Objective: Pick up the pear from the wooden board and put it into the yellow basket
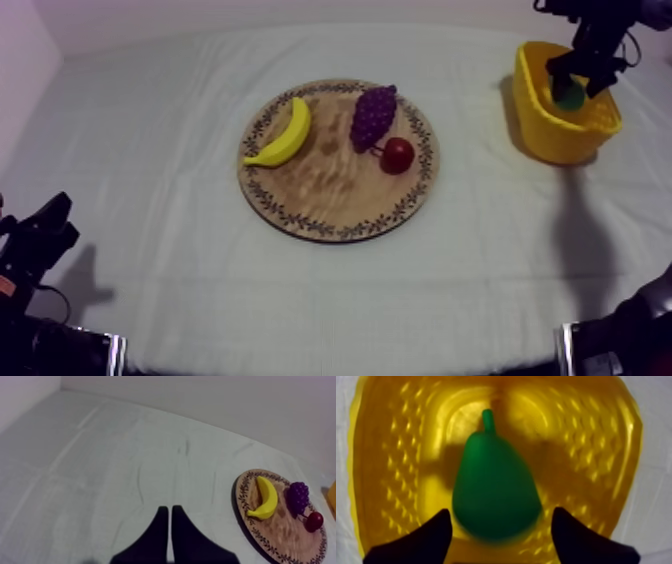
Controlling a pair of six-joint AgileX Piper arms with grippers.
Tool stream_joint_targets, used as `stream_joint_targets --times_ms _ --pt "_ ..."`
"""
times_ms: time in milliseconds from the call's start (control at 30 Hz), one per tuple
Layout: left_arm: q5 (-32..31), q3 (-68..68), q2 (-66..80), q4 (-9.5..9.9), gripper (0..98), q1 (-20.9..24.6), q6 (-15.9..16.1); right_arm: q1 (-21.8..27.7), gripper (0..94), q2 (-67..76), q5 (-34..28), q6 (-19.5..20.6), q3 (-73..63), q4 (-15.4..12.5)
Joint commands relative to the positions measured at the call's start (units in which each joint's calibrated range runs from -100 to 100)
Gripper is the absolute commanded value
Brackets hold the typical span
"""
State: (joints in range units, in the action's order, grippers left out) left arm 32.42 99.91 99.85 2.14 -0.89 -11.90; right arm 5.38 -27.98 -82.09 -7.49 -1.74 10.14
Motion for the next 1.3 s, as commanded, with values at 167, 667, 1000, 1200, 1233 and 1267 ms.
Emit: stream_joint_targets --times_ms 167,667,1000,1200,1233,1267 --pt "0.0 0.0 0.0 0.03 0.1 0.0 0.0 -0.2 83.7 3.4 -0.4 -0.4 0.8 0.5" --pt "0.0 0.0 0.0 0.03 0.1 0.0 0.0 -2.5 54.7 28.2 4.4 0.4 3.0 0.4" --pt "0.0 0.0 0.0 0.03 0.1 0.0 0.0 -7.7 35.8 50.4 19.9 6.8 25.9 1.1" --pt "0.0 0.0 0.0 0.03 0.1 0.0 0.0 -9.8 18.2 65.4 28.0 11.0 42.9 3.2" --pt "0.0 0.0 0.0 0.03 0.1 0.0 0.0 -10.3 15.0 67.6 28.9 11.3 45.5 3.6" --pt "0.0 0.0 0.0 0.03 0.1 0.0 0.0 -10.6 12.0 69.8 29.7 11.5 48.1 3.8"
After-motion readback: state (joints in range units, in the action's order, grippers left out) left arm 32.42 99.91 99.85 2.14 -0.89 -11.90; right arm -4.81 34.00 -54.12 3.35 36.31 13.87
